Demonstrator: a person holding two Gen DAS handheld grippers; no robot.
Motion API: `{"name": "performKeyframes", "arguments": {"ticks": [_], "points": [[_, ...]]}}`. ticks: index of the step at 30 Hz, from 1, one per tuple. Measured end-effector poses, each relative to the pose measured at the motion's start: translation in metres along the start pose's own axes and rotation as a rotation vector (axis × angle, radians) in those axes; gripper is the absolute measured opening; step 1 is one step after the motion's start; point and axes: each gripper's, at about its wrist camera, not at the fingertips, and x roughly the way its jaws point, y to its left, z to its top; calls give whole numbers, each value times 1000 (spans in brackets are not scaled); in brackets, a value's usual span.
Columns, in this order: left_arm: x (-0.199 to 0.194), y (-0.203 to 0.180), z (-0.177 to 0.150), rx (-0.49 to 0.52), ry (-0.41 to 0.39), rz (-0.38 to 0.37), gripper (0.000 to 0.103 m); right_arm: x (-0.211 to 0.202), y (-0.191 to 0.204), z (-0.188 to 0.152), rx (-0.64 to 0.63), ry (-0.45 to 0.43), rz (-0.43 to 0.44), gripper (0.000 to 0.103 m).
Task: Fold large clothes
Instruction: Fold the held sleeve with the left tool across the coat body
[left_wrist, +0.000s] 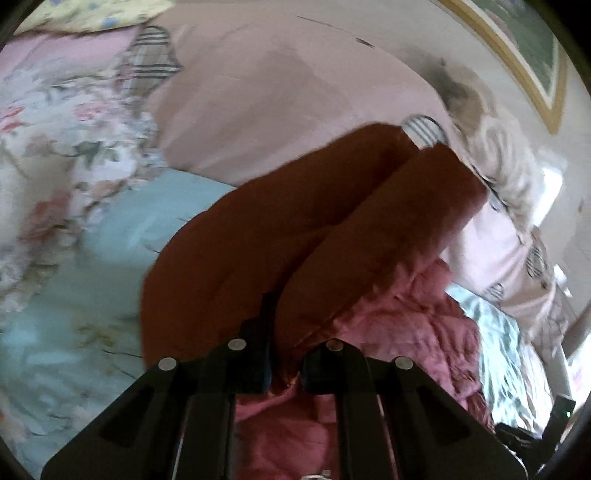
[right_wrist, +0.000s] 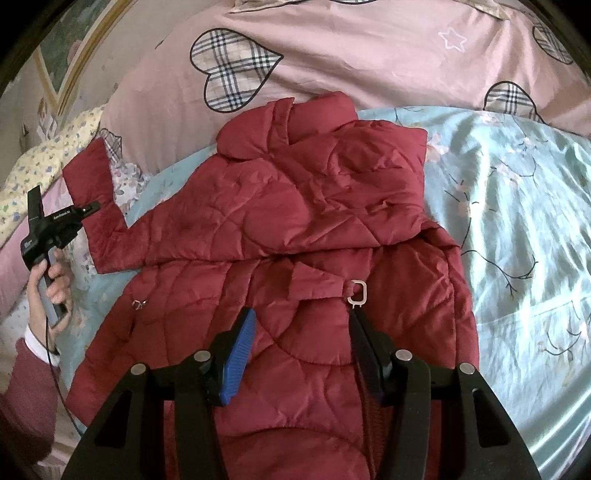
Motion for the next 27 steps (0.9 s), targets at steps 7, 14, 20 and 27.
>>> {"name": "performKeyframes", "arguments": {"ticks": [7,14,20,27], "points": [[13,-58,-19,70,46,-68,8,-3,-5,3,25,-8,19,54],[30,-128,-47,217,95,-125,8,2,-10,13,54,-1,67,54],[59,-169,-76,274,152,-119,8,4,-24,28,94,-12,84,55],[80,-198,-98,299,168,-107,8,20,-48,54,227,-2,189,65]]}}
